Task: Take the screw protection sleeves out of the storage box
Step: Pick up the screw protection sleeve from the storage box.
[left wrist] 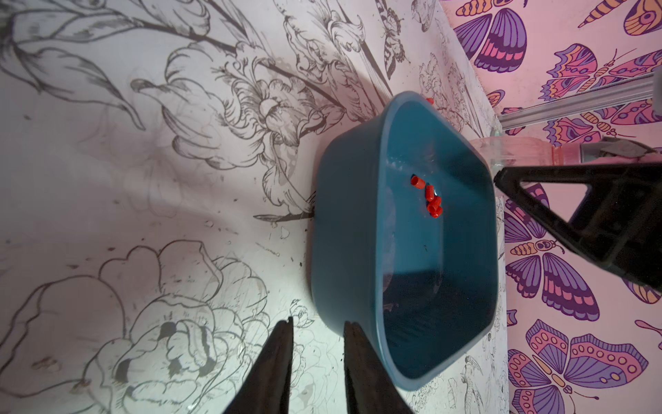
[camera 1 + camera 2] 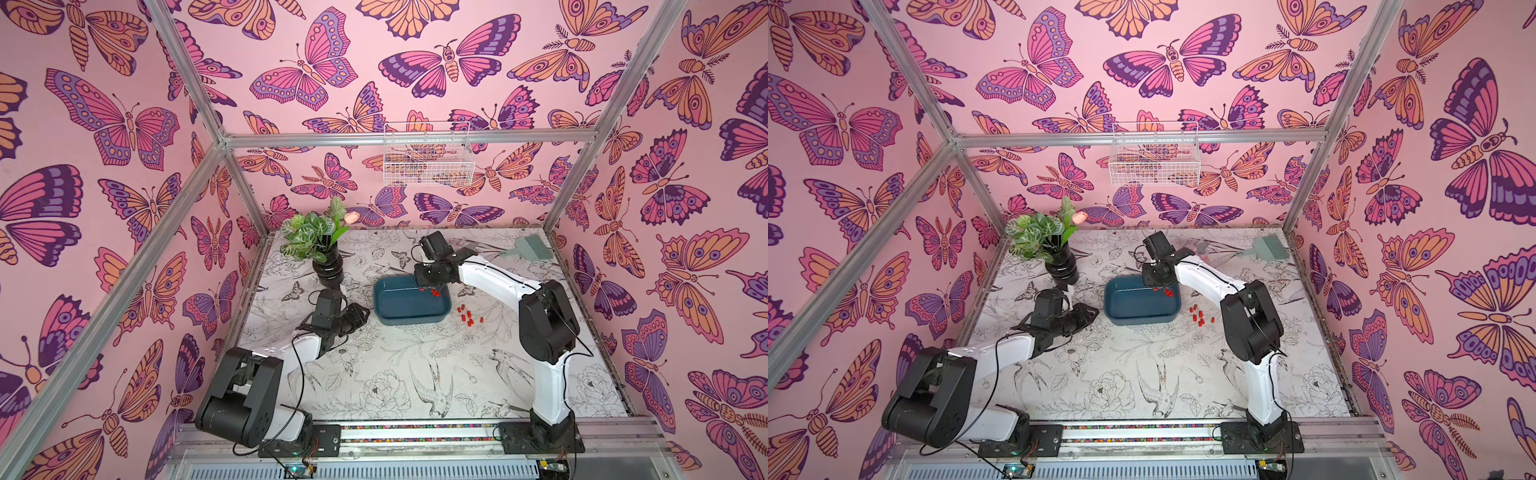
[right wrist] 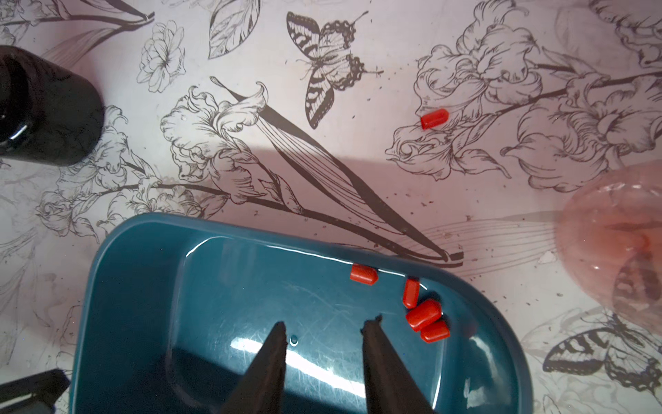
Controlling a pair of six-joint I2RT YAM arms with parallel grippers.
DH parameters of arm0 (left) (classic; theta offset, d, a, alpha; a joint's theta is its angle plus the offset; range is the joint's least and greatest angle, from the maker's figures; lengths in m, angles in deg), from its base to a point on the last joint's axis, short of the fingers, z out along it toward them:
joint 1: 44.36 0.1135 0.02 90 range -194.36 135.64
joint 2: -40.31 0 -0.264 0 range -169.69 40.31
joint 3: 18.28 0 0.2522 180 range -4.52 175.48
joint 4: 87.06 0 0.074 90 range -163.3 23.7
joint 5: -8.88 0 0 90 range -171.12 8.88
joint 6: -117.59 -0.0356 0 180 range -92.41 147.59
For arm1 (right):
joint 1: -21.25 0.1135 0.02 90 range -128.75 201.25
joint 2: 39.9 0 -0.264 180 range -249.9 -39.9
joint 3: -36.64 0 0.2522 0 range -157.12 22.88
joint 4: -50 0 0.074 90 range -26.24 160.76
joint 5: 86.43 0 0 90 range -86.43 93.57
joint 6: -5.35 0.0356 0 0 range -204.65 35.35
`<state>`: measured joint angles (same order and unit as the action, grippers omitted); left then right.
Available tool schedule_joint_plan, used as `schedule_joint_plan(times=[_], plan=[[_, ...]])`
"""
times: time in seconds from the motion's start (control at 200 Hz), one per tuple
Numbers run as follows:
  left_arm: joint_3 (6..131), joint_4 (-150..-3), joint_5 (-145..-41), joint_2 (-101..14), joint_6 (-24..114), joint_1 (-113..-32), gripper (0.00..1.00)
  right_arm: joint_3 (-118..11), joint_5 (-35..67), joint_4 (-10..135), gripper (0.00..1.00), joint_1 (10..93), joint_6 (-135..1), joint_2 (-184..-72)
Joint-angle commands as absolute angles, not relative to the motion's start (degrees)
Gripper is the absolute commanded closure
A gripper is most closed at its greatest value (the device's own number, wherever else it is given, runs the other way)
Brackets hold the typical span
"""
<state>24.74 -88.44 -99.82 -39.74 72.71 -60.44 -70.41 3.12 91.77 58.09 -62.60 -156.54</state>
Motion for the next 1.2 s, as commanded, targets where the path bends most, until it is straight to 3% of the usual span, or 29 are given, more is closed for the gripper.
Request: schedule_joint_plan(times=[0.0,0.26,1.192], plan=[[19.87,-90.47,-100.18,-35.31,74.22,-60.42,0.7,-67.07,0.32,87.48,0.61,58.27,-63.07,-158.64],[14.91,-88.42,-97.57,-25.38,75.82,-60.73,0.69,-67.42,0.07,88.39,0.61,60.26,-63.02,-159.82],[16.58,-86.21,-98.26,-26.67,75.05,-60.77,0.67,-67.2,-1.19,89.78,0.54,58.89,-60.66,-162.45]])
